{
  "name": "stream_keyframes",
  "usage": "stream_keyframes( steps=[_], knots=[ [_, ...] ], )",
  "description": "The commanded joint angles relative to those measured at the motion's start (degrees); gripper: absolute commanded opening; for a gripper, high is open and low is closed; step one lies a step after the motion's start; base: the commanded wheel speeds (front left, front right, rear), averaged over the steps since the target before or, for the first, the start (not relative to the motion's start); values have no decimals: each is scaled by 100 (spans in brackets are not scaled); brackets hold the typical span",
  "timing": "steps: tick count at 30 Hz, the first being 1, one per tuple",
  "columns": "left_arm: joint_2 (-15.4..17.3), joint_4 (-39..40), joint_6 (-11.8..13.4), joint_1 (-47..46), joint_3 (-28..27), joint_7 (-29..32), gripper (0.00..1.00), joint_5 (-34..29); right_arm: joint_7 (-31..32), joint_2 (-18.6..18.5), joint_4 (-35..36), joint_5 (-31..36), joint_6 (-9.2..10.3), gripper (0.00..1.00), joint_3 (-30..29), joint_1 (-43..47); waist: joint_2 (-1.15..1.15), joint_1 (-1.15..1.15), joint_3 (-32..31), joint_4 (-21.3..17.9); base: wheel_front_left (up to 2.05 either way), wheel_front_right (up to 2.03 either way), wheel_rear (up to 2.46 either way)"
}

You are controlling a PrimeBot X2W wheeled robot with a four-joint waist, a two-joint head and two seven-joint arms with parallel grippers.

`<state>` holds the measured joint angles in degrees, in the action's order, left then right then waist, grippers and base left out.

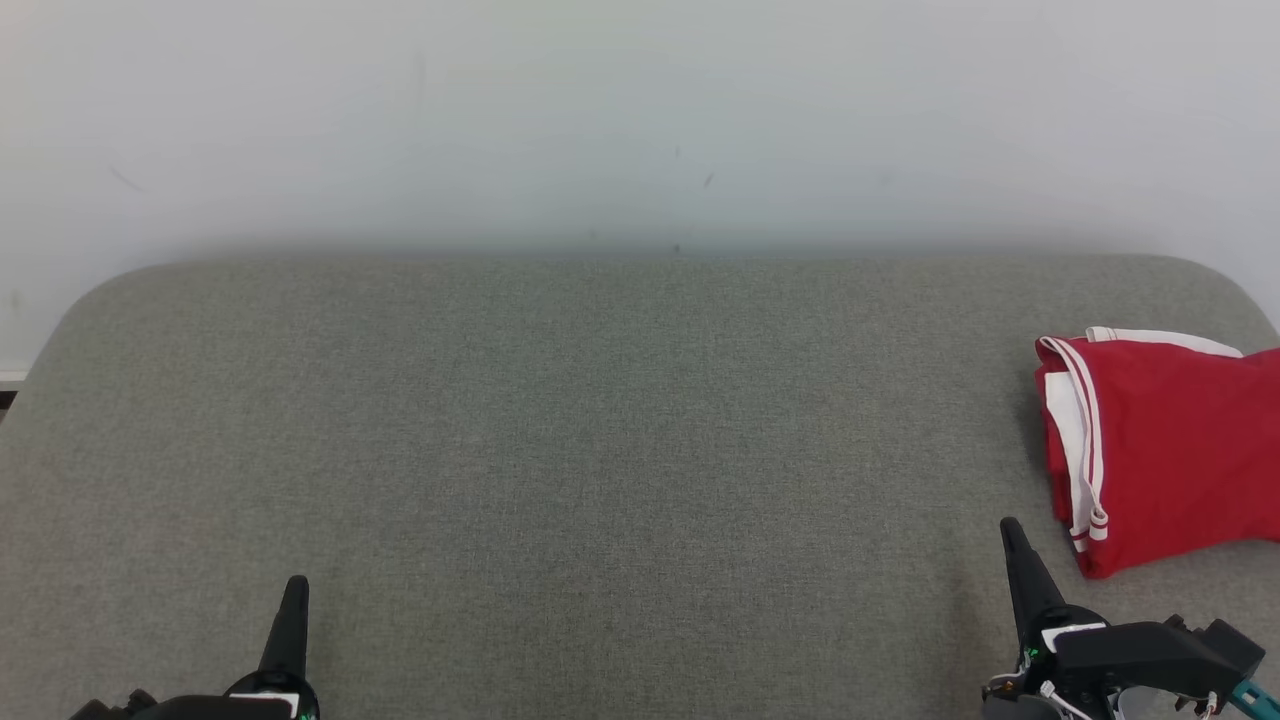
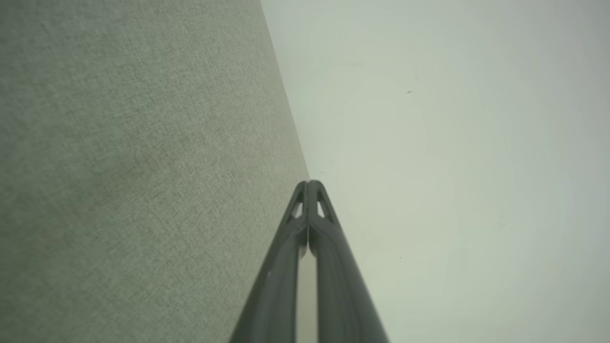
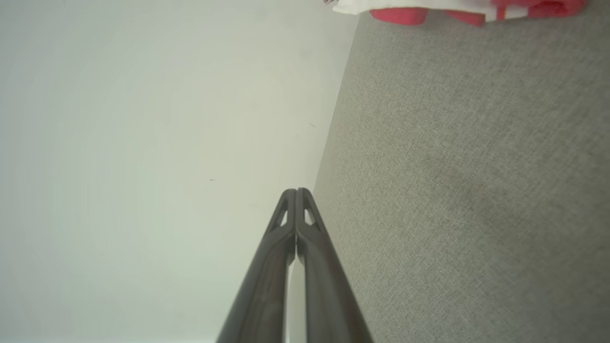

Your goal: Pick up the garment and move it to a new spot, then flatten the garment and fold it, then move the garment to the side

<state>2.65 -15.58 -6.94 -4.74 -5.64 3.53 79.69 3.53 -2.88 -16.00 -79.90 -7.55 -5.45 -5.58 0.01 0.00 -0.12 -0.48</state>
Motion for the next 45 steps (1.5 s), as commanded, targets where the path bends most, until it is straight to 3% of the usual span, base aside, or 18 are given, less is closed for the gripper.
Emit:
stream_keyframes(
  steps=[1,28,45],
  knots=[
    [29,57,-15,-82,-21,37,0,162,37,1,52,-160,9,0,-20,-46,-1,0,2,3,0,0,0],
    [35,172,-64,-183,-104,327,0,1308,319,2,218,-1288,12,0,-118,-89,-1,0,30,48,0,0,0],
    [34,166,-59,-179,-102,310,0,1288,320,2,211,-1256,12,0,-115,-86,-1,0,30,48,0,0,0]
  ],
)
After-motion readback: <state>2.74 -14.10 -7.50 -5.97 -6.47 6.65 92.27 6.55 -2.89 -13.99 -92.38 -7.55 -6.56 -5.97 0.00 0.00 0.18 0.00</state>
